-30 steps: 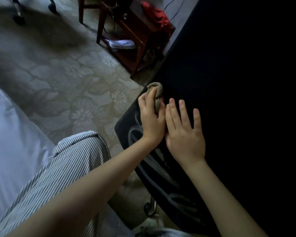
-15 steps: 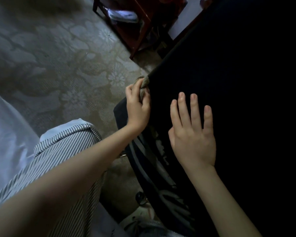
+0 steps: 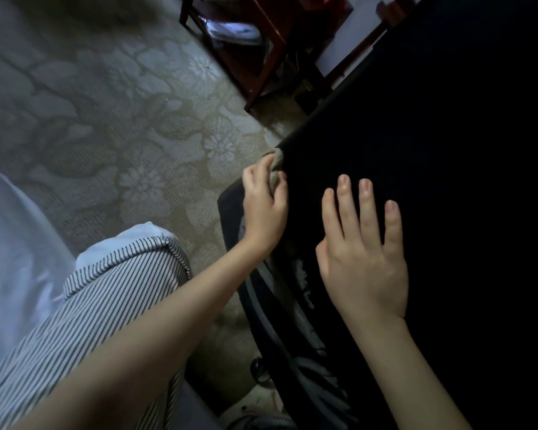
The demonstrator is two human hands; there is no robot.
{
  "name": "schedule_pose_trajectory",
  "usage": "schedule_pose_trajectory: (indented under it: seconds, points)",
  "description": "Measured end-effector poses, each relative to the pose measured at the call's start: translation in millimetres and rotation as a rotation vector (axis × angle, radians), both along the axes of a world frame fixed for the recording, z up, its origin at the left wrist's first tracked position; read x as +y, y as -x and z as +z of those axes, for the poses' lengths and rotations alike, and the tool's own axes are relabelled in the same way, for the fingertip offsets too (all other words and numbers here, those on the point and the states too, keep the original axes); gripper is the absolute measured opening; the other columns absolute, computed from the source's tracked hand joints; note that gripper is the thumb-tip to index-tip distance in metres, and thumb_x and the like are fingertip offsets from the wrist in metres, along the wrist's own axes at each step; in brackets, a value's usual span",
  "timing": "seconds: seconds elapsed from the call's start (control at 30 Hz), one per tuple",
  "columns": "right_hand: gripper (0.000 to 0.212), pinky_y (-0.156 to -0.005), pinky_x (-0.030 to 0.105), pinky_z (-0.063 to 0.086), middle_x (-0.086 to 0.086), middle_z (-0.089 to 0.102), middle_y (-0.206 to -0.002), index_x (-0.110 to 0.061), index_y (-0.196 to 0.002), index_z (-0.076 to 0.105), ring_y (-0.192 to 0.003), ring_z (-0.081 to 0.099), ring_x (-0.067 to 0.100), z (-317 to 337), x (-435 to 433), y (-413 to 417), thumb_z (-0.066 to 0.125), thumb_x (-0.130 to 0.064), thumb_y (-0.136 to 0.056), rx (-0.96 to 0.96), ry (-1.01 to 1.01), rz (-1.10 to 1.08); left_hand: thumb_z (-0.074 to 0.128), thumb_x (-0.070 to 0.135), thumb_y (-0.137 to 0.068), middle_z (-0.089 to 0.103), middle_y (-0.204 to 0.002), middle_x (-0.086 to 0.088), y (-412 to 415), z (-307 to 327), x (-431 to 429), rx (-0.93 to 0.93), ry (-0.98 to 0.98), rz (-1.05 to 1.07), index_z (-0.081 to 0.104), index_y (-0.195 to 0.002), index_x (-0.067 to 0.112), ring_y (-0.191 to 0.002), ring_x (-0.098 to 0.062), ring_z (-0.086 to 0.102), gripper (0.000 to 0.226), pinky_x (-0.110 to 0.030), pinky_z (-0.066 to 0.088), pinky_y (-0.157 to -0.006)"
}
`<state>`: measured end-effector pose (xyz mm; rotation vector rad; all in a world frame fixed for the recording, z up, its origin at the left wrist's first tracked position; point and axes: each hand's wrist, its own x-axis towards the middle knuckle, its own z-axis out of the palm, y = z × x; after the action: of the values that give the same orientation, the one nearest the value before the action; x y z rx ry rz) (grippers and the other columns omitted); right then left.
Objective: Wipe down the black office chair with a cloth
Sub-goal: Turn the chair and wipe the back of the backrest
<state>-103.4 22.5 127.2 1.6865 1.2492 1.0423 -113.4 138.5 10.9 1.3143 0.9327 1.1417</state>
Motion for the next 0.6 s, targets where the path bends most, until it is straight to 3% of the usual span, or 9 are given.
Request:
schedule_pose_trajectory:
  seconds: [0.1, 0.23, 0.3, 0.5, 0.6]
  points:
    - [0.057, -0.113, 0.048, -0.001, 0.014, 0.026, -0.153, -0.008, -0.146, 0.029, -0.139, 0.015, 0.030, 0, -2, 3, 0.020, -0.027, -0.092, 0.001, 0.026, -0.006, 0.046, 0.015, -0.093, 0.041, -0.111, -0.003, -1, 4, -3, -0.034, -0.058, -0.002, 0.050, -0.126, 0.003, -0.091, 0.015, 0.046, 0.035, 0.001, 0.034, -0.081]
    - [0.057, -0.114, 0.048, -0.002, 0.013, 0.028, -0.153, -0.009, -0.145, 0.032, -0.139, 0.016, 0.030, -1, -2, 3, 0.021, -0.027, -0.092, 0.000, 0.031, -0.009, 0.046, 0.013, -0.094, 0.041, -0.112, -0.003, -2, -13, 3, -0.017, -0.047, 0.026, 0.049, -0.128, 0.001, -0.094, -0.003, 0.047, 0.035, 0.001, 0.033, -0.082]
    - [0.057, -0.113, 0.048, -0.001, 0.012, 0.029, -0.152, -0.009, -0.144, 0.033, -0.138, 0.016, 0.030, -1, -2, 3, 0.021, -0.027, -0.091, 0.008, 0.027, -0.004, 0.047, 0.013, -0.096, 0.042, -0.116, -0.006, -3, -26, 10, 0.019, 0.067, 0.034, 0.049, -0.129, 0.004, -0.097, -0.005, 0.045, 0.034, 0.002, 0.030, -0.081]
    - [0.057, -0.113, 0.048, 0.000, 0.012, 0.030, -0.152, -0.009, -0.144, 0.033, -0.138, 0.017, 0.030, -2, -3, 3, 0.020, -0.028, -0.091, 0.003, 0.033, -0.009, 0.041, 0.016, -0.098, 0.043, -0.127, -0.017, -6, -77, 38, 0.192, 0.501, 0.087, 0.052, -0.127, 0.010, -0.099, -0.016, 0.048, 0.032, -0.012, 0.029, -0.080]
    - [0.058, -0.113, 0.048, 0.000, 0.012, 0.029, -0.152, -0.009, -0.145, 0.031, -0.138, 0.016, 0.030, -2, -3, 4, 0.018, -0.028, -0.091, 0.001, 0.048, -0.017, 0.040, 0.016, -0.097, 0.043, -0.127, -0.017, -6, -96, 41, 0.239, 0.628, 0.115, 0.053, -0.126, 0.012, -0.108, -0.027, 0.051, 0.032, -0.023, 0.035, -0.090]
